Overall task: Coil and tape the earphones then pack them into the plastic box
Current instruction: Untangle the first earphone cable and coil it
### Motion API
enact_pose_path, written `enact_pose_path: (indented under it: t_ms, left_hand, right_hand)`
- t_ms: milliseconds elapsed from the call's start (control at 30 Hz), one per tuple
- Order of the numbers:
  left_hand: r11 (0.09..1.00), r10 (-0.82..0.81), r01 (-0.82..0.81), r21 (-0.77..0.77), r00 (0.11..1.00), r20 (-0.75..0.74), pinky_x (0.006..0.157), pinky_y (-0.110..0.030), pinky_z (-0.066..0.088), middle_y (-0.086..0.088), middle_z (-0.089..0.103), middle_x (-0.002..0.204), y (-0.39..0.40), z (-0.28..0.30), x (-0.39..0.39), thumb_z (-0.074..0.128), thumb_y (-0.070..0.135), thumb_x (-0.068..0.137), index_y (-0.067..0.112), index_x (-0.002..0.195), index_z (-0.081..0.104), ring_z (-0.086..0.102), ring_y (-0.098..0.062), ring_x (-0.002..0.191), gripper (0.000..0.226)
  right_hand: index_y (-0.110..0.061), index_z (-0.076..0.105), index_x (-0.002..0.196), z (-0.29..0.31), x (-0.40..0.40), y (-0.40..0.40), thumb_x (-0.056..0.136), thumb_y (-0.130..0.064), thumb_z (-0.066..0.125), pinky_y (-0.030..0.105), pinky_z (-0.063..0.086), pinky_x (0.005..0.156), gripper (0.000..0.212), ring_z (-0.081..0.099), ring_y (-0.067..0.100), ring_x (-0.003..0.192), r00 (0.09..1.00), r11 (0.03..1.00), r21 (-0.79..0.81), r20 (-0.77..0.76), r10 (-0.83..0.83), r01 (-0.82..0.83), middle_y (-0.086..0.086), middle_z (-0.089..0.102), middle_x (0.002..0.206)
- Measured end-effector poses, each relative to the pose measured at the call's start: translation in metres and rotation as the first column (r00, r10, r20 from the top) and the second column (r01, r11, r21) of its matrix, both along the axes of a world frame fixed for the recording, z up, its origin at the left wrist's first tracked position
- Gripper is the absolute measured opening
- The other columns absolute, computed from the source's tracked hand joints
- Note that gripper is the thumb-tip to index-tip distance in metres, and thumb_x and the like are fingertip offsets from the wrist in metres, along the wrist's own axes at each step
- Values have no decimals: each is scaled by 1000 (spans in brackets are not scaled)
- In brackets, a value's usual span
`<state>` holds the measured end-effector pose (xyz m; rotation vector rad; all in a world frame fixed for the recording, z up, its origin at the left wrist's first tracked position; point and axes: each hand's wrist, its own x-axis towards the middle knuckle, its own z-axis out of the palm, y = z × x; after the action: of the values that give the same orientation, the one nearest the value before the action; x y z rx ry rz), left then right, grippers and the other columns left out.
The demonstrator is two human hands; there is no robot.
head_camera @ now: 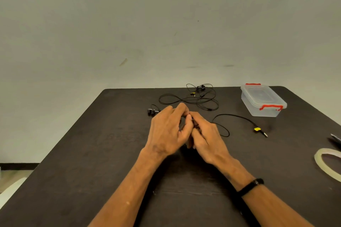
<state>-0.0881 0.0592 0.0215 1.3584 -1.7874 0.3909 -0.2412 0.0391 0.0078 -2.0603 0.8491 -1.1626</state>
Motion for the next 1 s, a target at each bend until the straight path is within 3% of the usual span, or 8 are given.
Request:
enact_pose_path:
  t_ms: [67,200,333,467,567,667,833,1000]
  left_hand:
    - [1000,11,-11,7,1000,-1,61,-28,39,8,55,72,0,-1,2,53,36,99,21,97,60,51,-14,67,17]
    - [999,38,-38,12,999,-1,58,-28,38,11,48,68,-1,0,11,55,33,95,20,91,60,48,-13,64,14]
    - [998,58,-59,20,998,3,60,-30,31,15,34,63,-2,1,23,60,23,84,17,82,56,42,-15,62,7]
    - [990,129,-127,57,991,-33,64,-32,29,14,32,59,-5,1,37,55,25,84,18,78,53,38,-16,61,10]
    - [981,188,-185,59,981,-49,66,-33,29,8,42,59,-8,0,50,50,28,86,19,76,52,39,-16,58,13]
    - [974,225,-225,16,972,-61,70,-33,33,7,44,60,-8,-1,57,53,25,85,19,75,52,40,-16,59,12]
    - [977,212,-202,63,941,-264,59,-23,33,9,51,62,-5,4,62,56,25,88,20,76,55,47,-14,62,12]
    - [970,217,-105,219,783,-583,65,-38,58,0,65,57,-8,4,59,51,36,86,21,68,58,67,-25,58,25]
  right_hand:
    - [-25,68,116,0,1,-1,97,-9,47,44,57,52,33,66,24,56,995,999,51,94,-23,18,6,71,75]
    - [-22,66,96,0,1,-5,103,-22,63,29,54,52,8,65,15,53,977,984,73,131,-169,161,-3,71,70]
    - [-16,58,91,2,-2,-10,106,-24,59,33,49,49,17,56,16,48,956,974,115,200,-213,194,7,66,69]
    - [-6,47,82,6,-8,-16,110,-28,46,40,37,49,35,45,19,51,862,930,192,355,-362,312,21,54,66]
    - [0,47,81,7,-13,-22,111,-31,39,38,37,50,44,44,21,54,815,892,222,366,-450,394,12,51,61]
    - [9,47,81,5,-14,-21,111,-27,38,33,38,50,48,43,18,53,829,893,214,334,-448,396,9,50,60]
    - [1,49,76,5,-10,-17,112,-25,37,25,37,46,46,43,15,48,861,896,277,283,-421,347,6,52,58]
    - [-5,50,80,10,-14,-22,111,-23,36,23,34,39,38,42,8,41,793,834,393,319,-519,388,6,53,58]
